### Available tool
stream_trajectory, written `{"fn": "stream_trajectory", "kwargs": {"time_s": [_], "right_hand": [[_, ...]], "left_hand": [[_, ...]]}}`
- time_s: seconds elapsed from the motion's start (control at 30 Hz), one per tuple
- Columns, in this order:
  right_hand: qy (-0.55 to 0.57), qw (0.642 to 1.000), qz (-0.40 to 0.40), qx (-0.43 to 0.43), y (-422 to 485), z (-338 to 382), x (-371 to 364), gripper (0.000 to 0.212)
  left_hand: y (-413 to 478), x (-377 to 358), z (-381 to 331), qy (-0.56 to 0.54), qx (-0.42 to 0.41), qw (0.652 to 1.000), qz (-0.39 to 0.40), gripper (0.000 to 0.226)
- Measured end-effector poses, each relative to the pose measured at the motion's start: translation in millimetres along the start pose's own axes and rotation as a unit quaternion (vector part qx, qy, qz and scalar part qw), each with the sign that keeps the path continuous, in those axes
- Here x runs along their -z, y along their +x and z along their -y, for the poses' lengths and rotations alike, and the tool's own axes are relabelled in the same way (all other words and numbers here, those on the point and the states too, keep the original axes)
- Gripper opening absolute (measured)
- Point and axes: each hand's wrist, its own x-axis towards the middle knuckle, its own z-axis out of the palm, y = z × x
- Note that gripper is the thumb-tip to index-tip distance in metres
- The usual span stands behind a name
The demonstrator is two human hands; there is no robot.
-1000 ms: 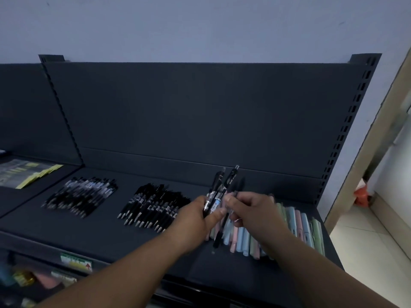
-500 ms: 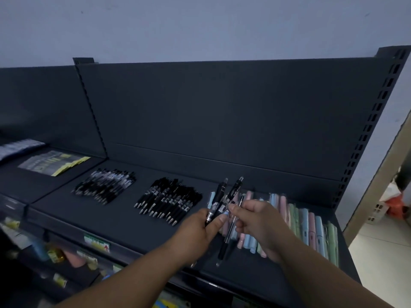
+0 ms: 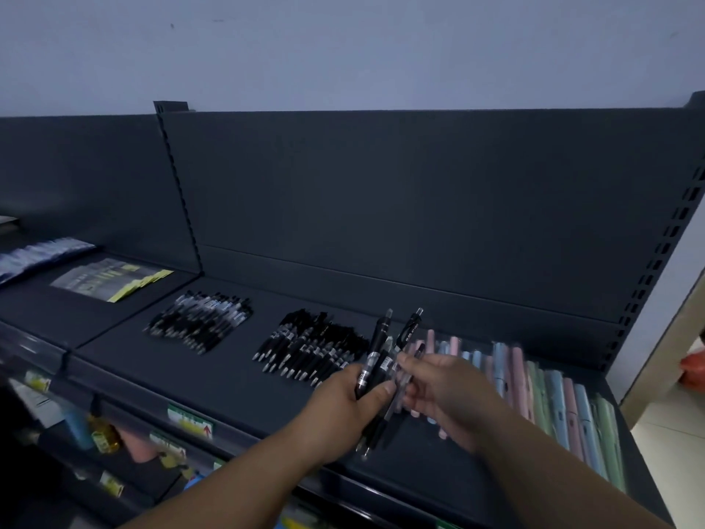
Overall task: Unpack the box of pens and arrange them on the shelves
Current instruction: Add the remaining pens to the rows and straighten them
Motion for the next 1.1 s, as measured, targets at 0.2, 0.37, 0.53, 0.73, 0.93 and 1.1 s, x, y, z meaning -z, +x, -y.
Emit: {"fn": "stream_trajectory", "kwargs": {"time_s": [0.2, 0.37, 0.53, 0.73, 0.93, 1.1], "right_hand": [[-0.004, 1.000, -0.019, -0.005, 36.2, -2.1, -48.5, 0.014], [-0.011, 1.000, -0.029, 0.001, 75.0, 0.3, -124.8, 0.014], [-0.036, 0.999, -0.023, -0.007, 115.3, -0.2, -202.5, 0.015], [-0.066, 0.996, -0.046, -0.027, 155.7, -10.2, -263.4, 0.017], [-0.095, 0.992, -0.078, -0.040, 204.5, -12.2, -311.9, 0.012], [-0.148, 0.982, -0.094, -0.076, 247.2, -8.8, -336.6, 0.015]], "left_hand": [[19.1, 51.9, 29.8, -0.045, 0.002, 0.999, 0.022, 0.020], [40.4, 127.8, 69.4, -0.043, 0.004, 0.999, 0.010, 0.014], [53.5, 213.6, 117.4, -0.044, 0.037, 0.998, 0.000, 0.021], [59.1, 305.6, 165.2, -0.036, 0.081, 0.995, -0.050, 0.033], [48.9, 360.1, 199.4, -0.029, 0.103, 0.986, -0.125, 0.033], [41.2, 378.1, 209.7, -0.028, 0.109, 0.985, -0.129, 0.017]]}}
